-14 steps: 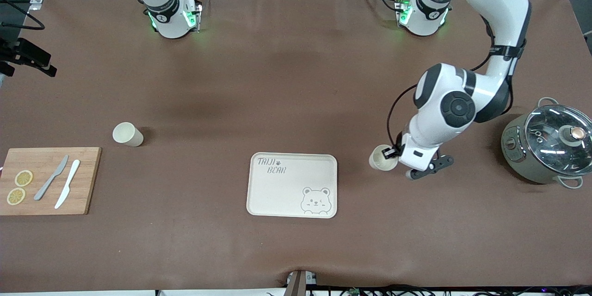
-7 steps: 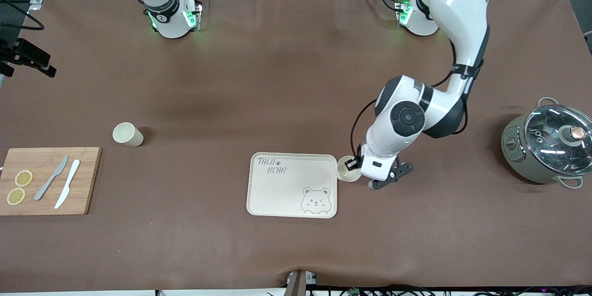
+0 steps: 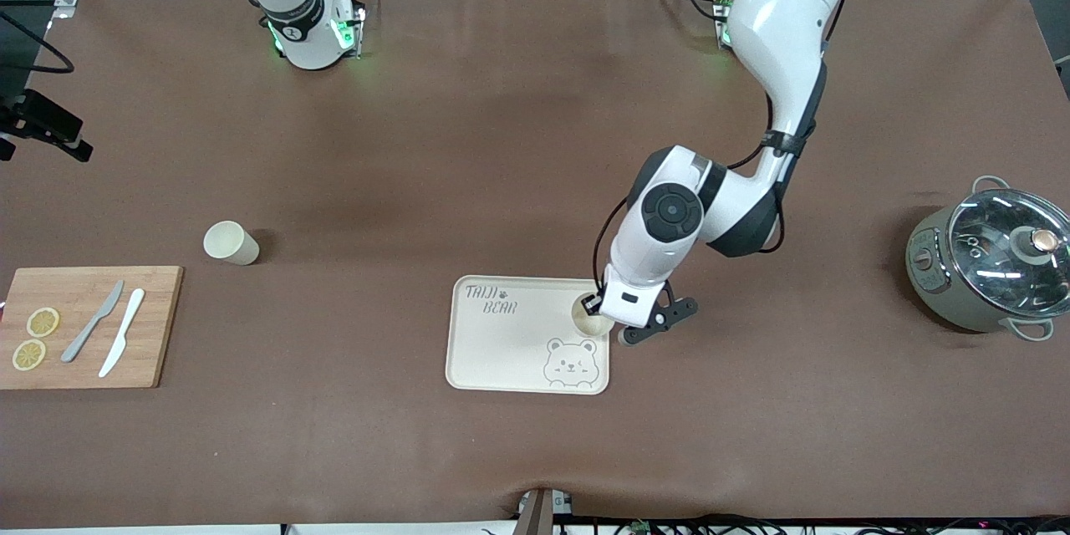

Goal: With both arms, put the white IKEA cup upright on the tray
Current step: 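Carry the cup with the left gripper and lower it onto the tray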

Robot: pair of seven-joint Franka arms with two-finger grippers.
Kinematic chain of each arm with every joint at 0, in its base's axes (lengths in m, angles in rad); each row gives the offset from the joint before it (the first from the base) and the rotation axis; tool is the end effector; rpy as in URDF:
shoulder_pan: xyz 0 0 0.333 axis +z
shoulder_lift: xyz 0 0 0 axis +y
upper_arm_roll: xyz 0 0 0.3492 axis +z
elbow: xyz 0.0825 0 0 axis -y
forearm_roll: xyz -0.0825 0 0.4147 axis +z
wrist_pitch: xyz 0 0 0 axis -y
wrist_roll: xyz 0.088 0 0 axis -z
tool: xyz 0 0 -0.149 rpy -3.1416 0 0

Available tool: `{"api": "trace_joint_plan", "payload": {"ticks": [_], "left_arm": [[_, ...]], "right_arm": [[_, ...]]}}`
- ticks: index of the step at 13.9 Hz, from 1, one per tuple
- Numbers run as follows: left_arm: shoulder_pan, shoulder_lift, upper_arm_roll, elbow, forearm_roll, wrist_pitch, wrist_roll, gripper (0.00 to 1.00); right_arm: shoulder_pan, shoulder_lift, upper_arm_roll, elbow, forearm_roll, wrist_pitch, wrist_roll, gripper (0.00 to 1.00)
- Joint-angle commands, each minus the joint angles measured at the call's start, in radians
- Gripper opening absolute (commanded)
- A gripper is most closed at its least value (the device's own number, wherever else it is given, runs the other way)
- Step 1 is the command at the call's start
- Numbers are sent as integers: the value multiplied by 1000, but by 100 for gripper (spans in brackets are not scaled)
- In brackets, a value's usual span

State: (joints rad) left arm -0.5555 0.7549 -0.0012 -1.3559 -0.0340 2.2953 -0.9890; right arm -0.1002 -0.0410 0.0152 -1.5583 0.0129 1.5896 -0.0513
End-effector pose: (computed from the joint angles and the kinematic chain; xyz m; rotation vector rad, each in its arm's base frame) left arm 0.6880 -0.4301 0.2581 2.9116 0.6708 0.1683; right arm 0.5744 -0.0468 0.6476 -3.1318 0.0524 -0.1143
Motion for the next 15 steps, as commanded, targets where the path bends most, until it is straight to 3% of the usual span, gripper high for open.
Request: {"api": "trace_joint_plan", "payload": {"ticks": [1,9,10,11,13,15], "left_arm": [[-30,59,36,38,-3,71,-5,0],[-53,112,53,49,72,93,12,0],[-52,110,52,49,71,93,10,20],[-50,104,52,49,71,92,10,99],[-50,78,53,51,69,76,10,100],[-38,22,61,54,78,-31,16,100]], "right_arm": [[-18,15,9,27,-1,-7,5,100],[-45,95,8,24,-13,50,1,100],[-52,108,9,26,-7,56,1,100],[-53,111,9,26,-7,53,-2,100],[-56,118,9,18,-2,46,-2,100],[-53,186,11,14,-1,21,5,100]]}}
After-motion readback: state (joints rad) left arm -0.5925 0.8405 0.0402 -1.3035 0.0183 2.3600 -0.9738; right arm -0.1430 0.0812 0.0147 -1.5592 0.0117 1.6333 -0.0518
